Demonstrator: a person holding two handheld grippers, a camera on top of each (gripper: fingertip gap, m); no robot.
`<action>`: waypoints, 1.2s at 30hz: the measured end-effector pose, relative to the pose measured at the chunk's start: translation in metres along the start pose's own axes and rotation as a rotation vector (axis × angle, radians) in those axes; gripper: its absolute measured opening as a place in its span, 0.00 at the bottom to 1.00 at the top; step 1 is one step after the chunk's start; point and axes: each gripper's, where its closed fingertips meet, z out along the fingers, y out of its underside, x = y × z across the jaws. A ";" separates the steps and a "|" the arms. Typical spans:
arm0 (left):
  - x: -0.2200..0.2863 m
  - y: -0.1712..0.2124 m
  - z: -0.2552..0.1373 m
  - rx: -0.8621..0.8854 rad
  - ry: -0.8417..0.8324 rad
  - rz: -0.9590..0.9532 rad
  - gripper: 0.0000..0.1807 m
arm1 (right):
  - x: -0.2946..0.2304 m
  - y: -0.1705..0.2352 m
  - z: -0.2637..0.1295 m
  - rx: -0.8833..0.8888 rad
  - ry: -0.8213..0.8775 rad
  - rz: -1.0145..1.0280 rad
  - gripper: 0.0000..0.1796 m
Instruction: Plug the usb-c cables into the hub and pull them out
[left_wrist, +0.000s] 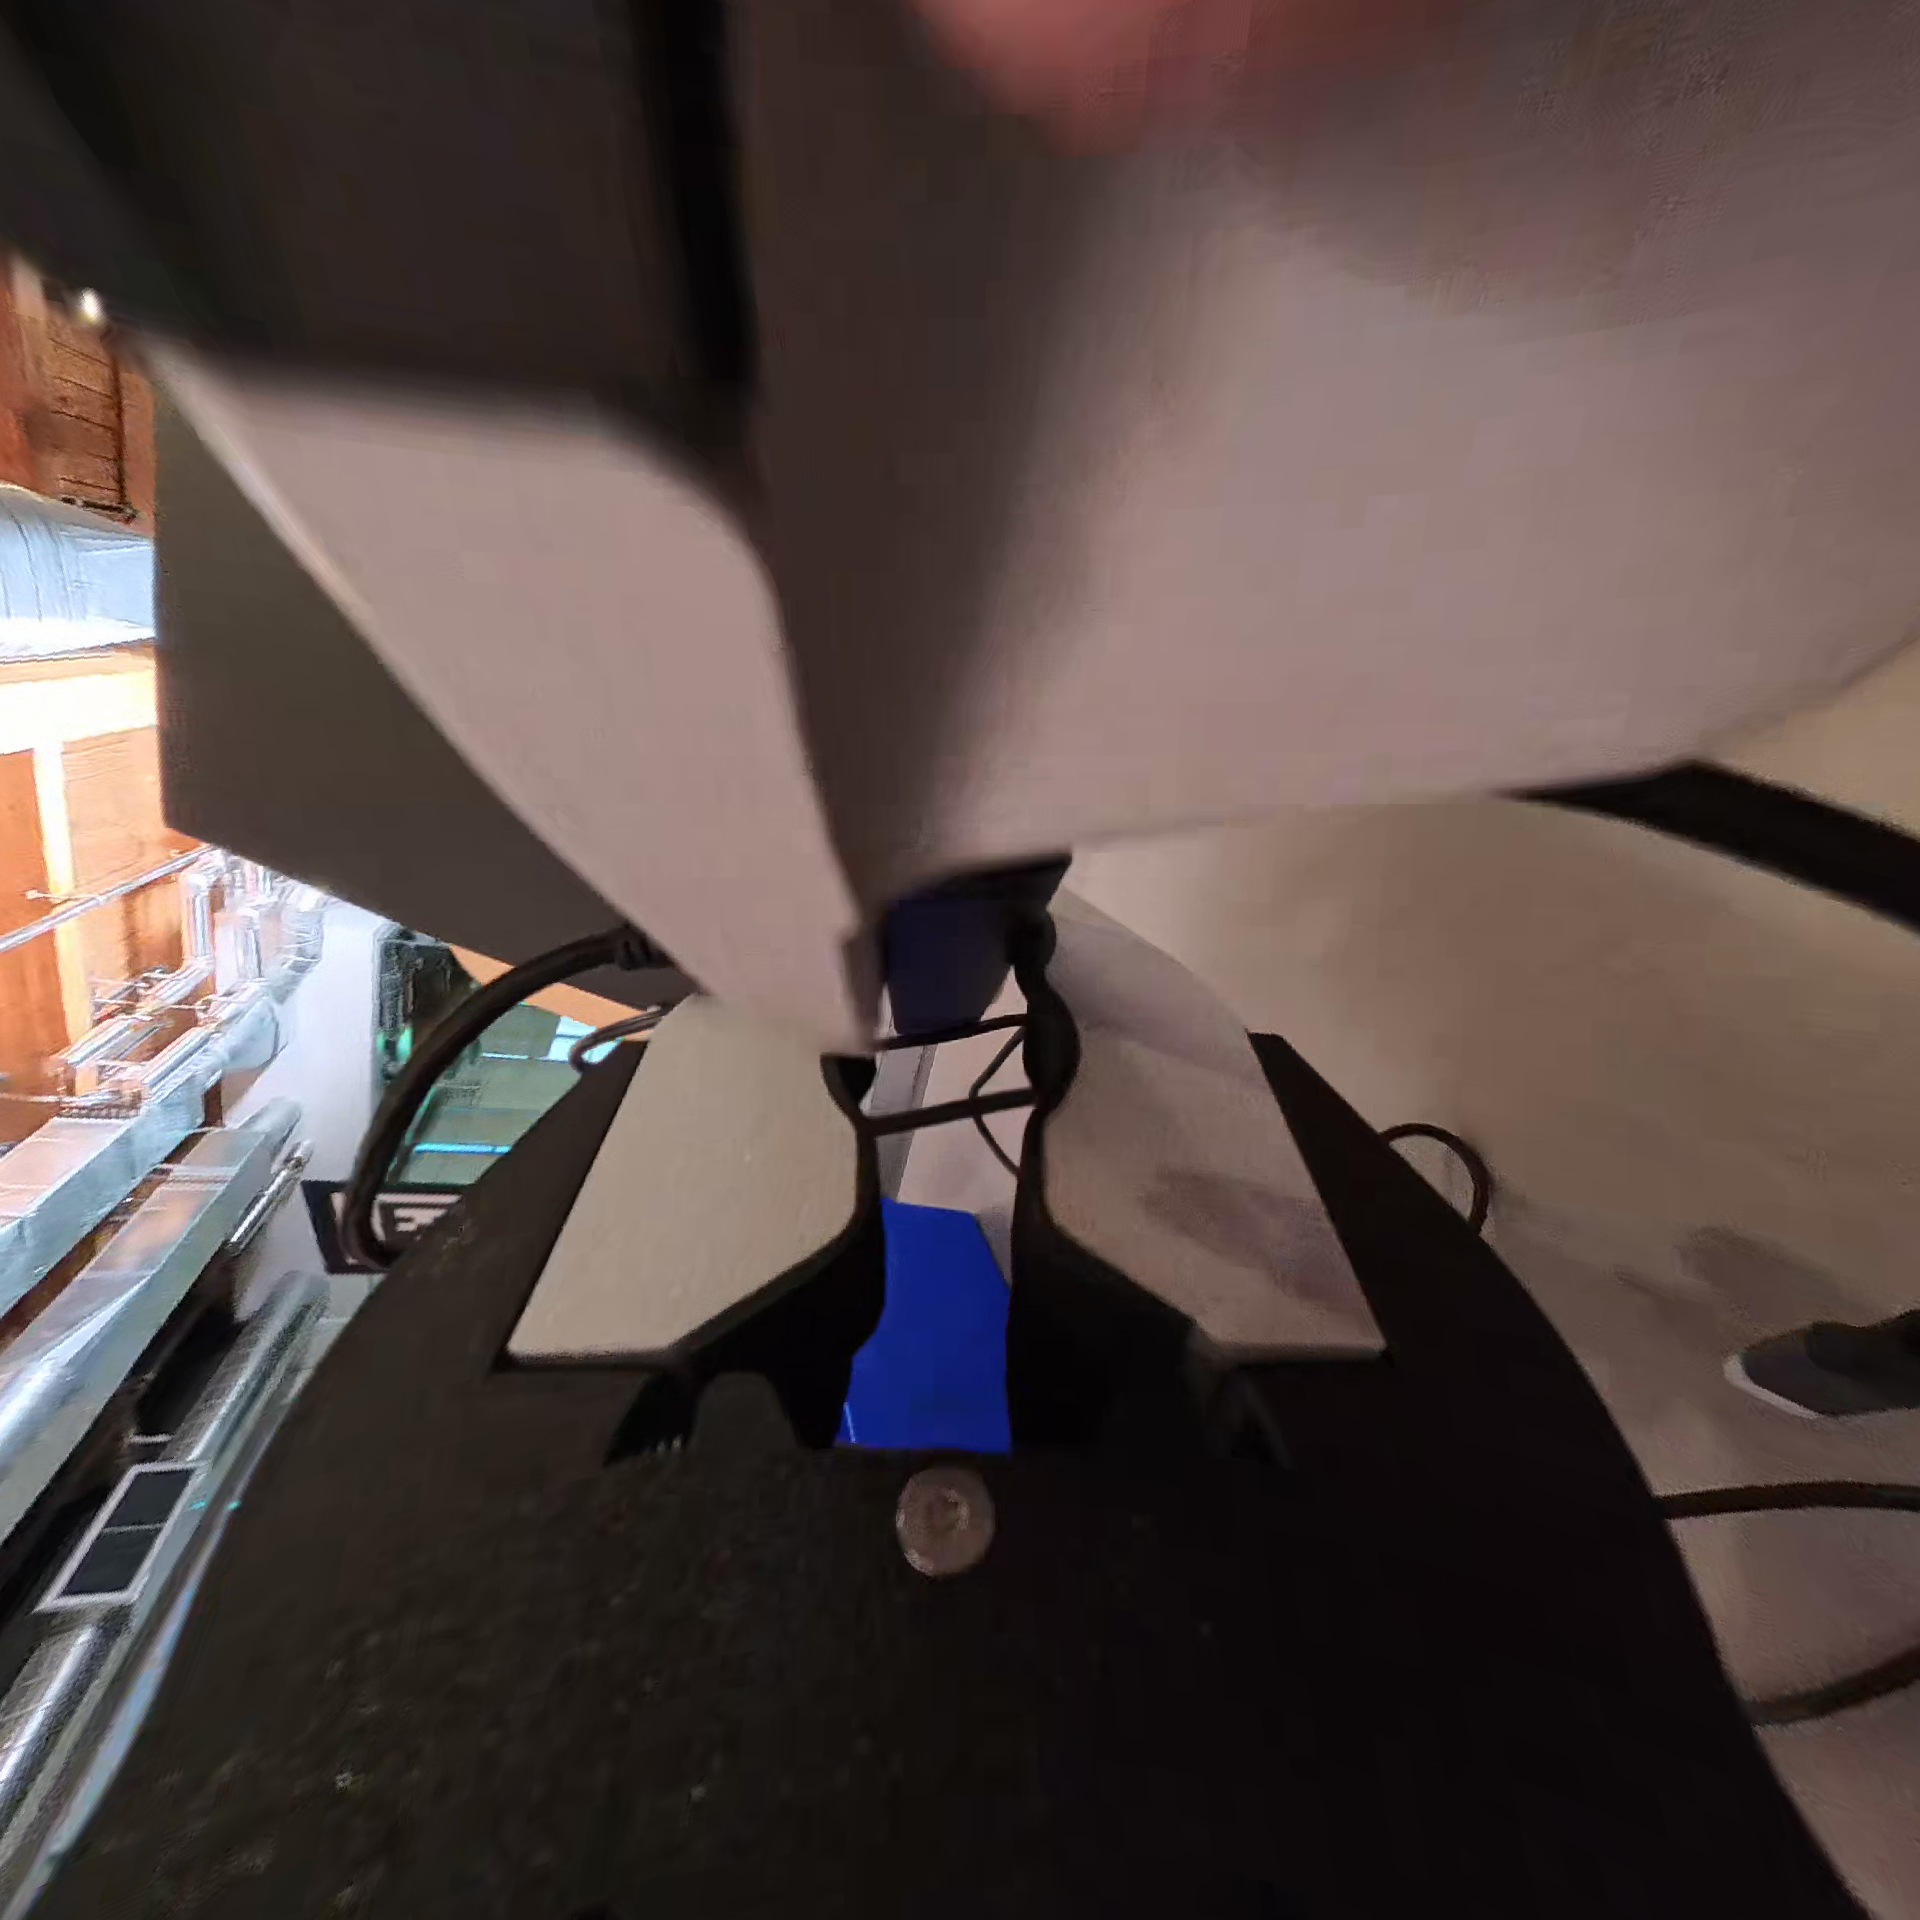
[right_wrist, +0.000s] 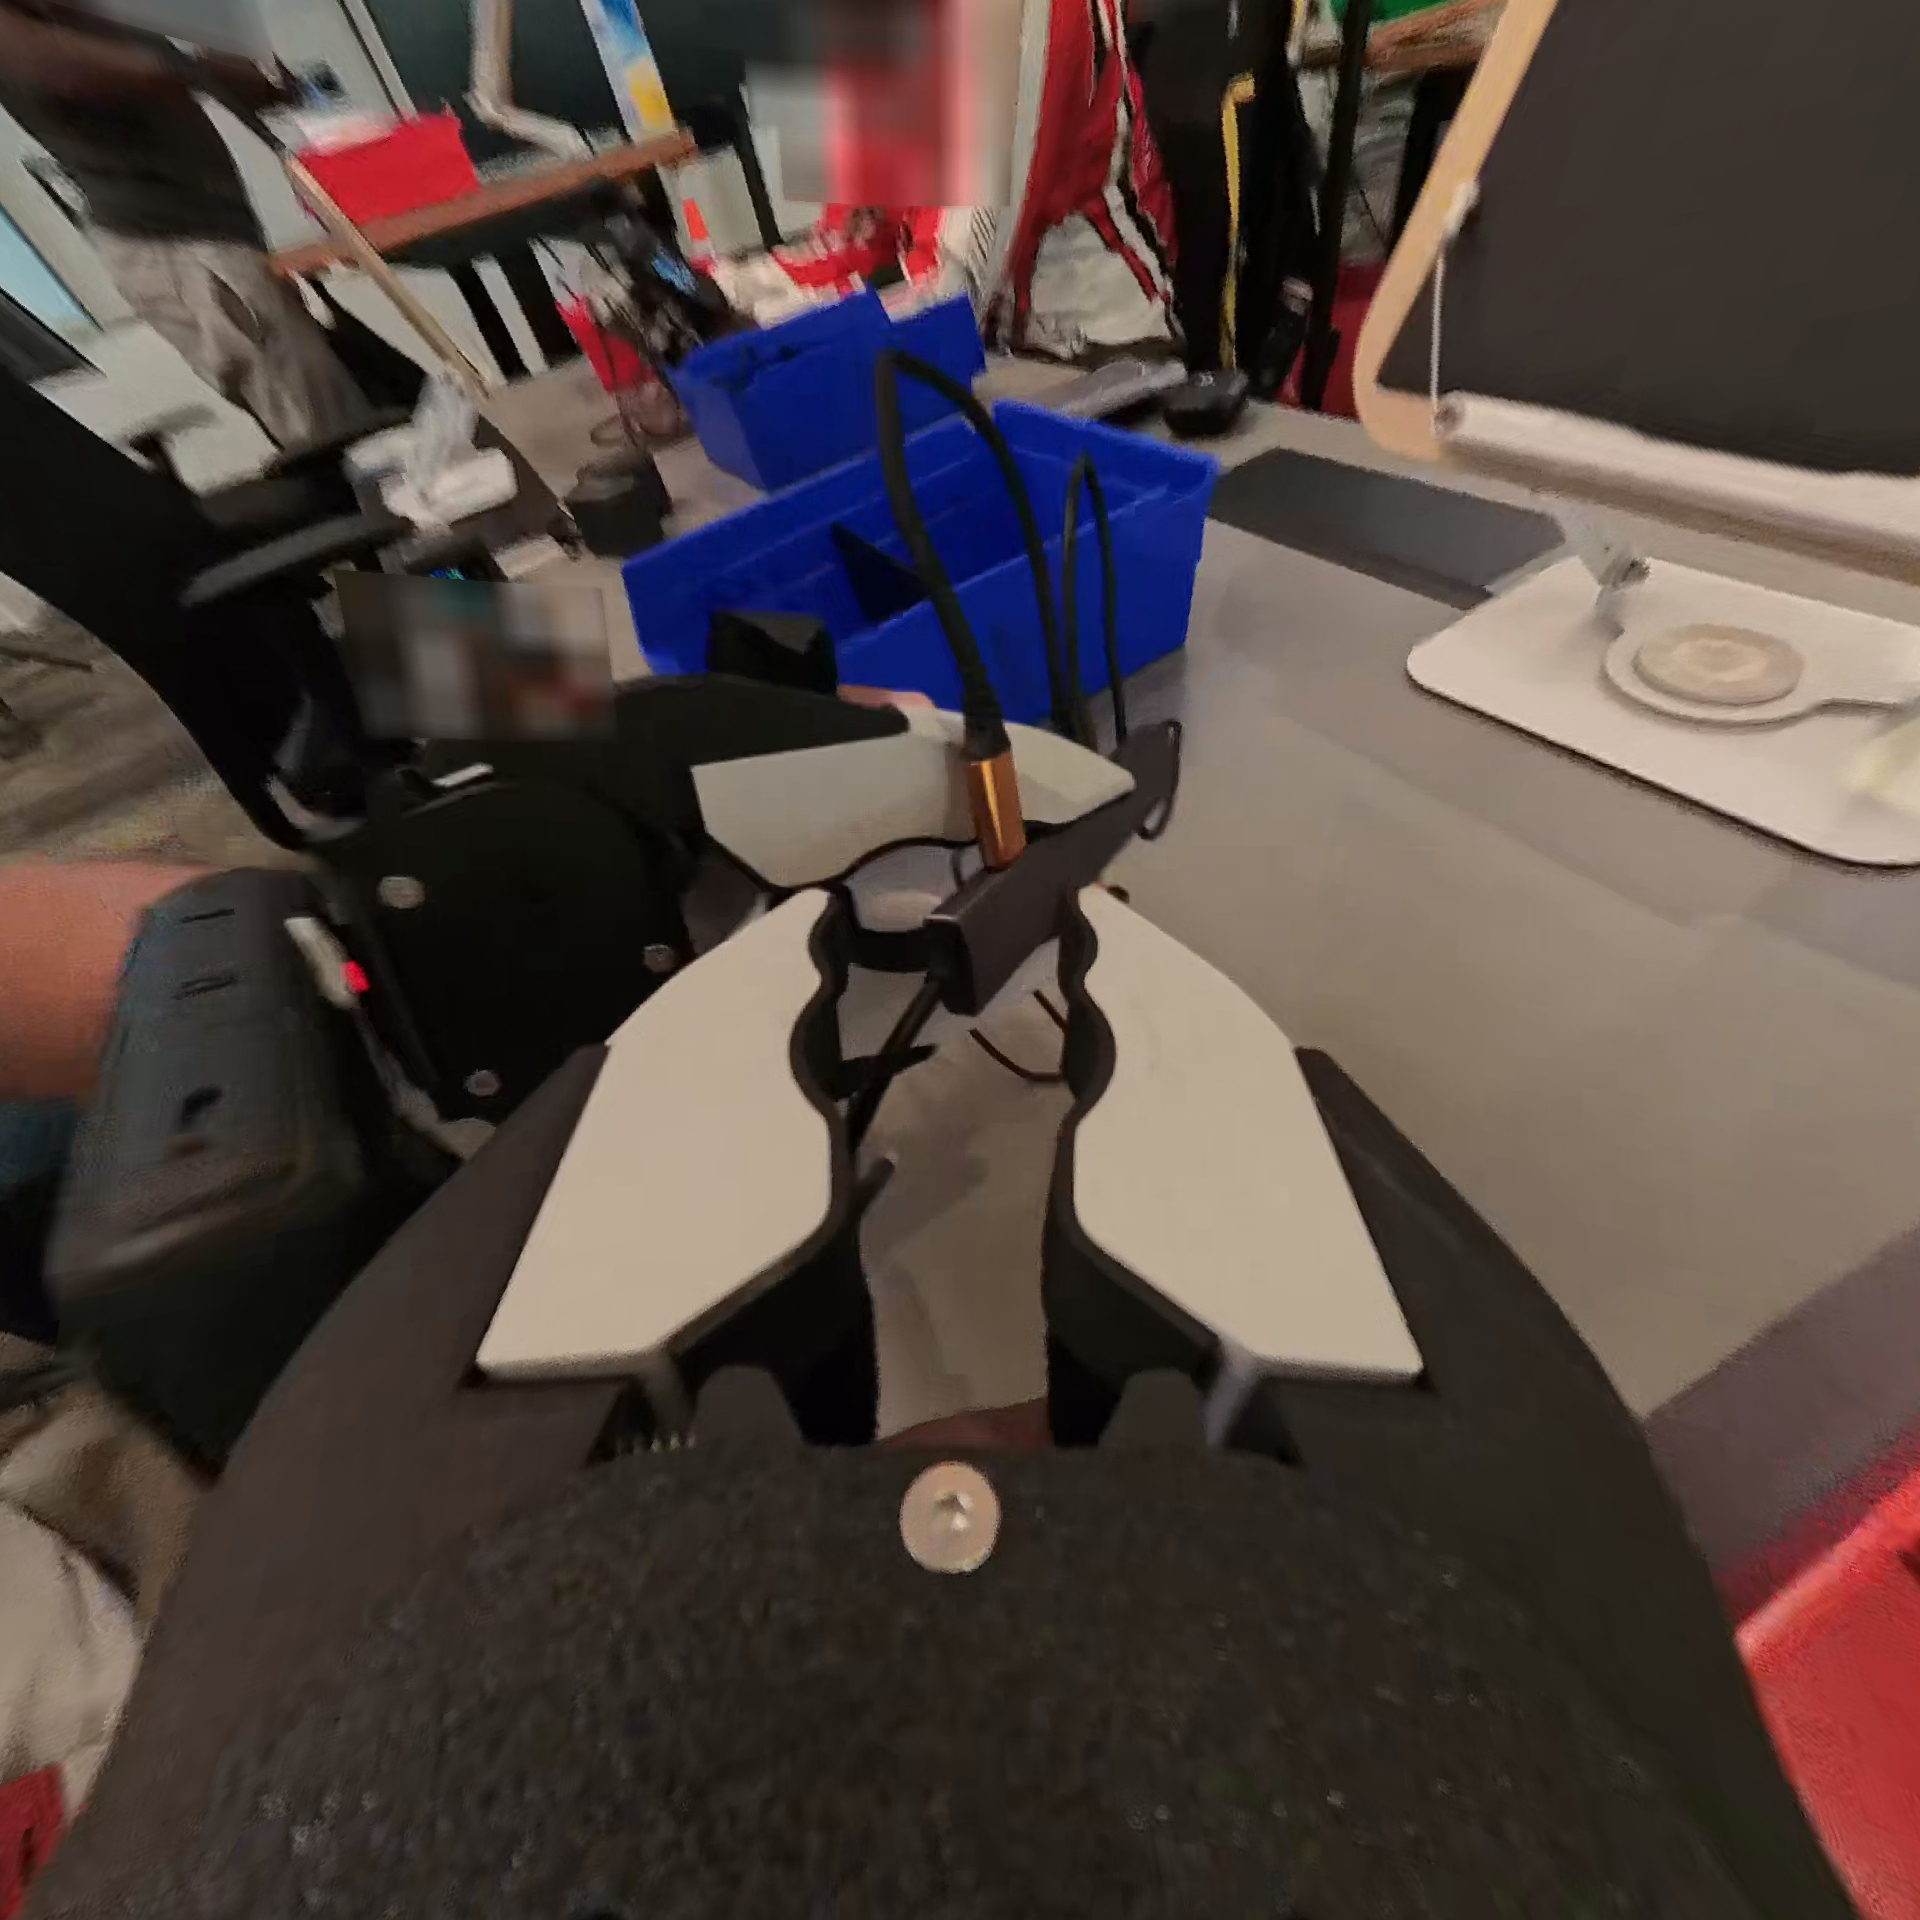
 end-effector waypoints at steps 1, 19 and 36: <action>0.002 0.001 0.000 -0.011 -0.004 0.003 0.13 | 0.004 0.007 0.004 -0.035 0.038 -0.032 0.21; 0.034 0.023 -0.027 -0.042 -0.038 -0.019 0.13 | 0.040 0.033 0.038 0.003 0.314 -0.634 0.05; 0.045 0.038 -0.026 0.279 0.300 -1.025 0.18 | 0.010 0.063 0.097 0.130 0.401 -1.184 0.05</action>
